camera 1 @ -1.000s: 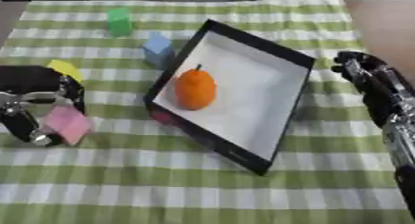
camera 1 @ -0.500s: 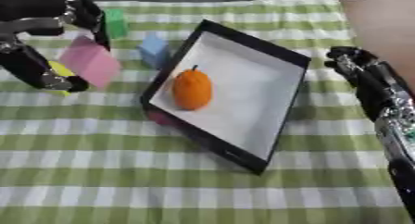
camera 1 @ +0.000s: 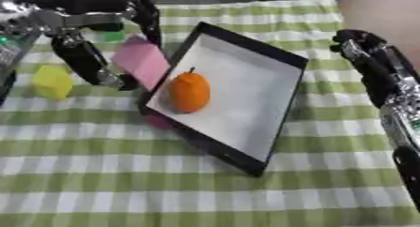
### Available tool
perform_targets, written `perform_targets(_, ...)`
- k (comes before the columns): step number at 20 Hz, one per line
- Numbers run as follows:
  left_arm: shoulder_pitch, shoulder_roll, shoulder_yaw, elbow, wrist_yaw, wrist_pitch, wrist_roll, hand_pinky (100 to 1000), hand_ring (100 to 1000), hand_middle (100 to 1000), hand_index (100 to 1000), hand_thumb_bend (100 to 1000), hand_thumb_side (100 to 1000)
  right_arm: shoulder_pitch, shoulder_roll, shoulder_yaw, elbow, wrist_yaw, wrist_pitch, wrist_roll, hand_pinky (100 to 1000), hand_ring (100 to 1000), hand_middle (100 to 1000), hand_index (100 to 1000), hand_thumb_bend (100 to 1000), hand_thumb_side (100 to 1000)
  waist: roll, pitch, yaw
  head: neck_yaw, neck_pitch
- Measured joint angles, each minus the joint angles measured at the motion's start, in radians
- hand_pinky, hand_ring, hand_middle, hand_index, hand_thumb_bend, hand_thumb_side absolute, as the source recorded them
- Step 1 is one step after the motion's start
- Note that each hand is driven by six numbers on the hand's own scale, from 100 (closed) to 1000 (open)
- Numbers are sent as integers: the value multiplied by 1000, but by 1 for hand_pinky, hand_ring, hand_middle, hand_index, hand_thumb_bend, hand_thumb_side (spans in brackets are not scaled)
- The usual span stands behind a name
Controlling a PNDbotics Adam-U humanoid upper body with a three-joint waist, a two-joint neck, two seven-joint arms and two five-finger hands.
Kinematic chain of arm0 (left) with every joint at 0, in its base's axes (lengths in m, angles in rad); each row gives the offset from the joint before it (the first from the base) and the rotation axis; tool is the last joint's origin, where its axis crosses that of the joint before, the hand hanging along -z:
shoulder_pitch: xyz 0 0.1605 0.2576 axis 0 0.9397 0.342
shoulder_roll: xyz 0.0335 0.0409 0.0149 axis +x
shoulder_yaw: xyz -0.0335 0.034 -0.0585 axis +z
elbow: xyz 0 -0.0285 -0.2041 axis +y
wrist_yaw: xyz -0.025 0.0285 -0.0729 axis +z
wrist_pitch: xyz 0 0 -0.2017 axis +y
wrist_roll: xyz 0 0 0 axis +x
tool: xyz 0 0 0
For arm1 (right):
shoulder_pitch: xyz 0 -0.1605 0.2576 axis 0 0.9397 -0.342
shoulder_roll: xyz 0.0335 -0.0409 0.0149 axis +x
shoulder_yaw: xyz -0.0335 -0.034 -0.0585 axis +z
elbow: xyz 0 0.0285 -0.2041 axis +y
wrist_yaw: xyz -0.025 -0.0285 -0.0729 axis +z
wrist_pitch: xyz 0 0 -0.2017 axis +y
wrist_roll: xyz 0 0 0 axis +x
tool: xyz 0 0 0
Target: Pick up objects on the table and place them in the box.
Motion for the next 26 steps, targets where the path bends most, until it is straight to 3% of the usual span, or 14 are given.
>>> perform_targets(18, -9, -227, 12, 187, -312, -82, 134, 735, 657, 583, 629, 479, 100, -11, 0, -27, 0, -5, 7, -24, 971, 789, 735, 746, 109, 456, 0, 0, -28, -36, 0)
perform_targets(26, -4, -281, 8, 248, -368, -108, 210, 738, 652, 606, 656, 536, 100, -19, 0, -37, 0, -4, 11, -22, 970, 788, 735, 746, 107, 455, 0, 0, -34, -41, 0)
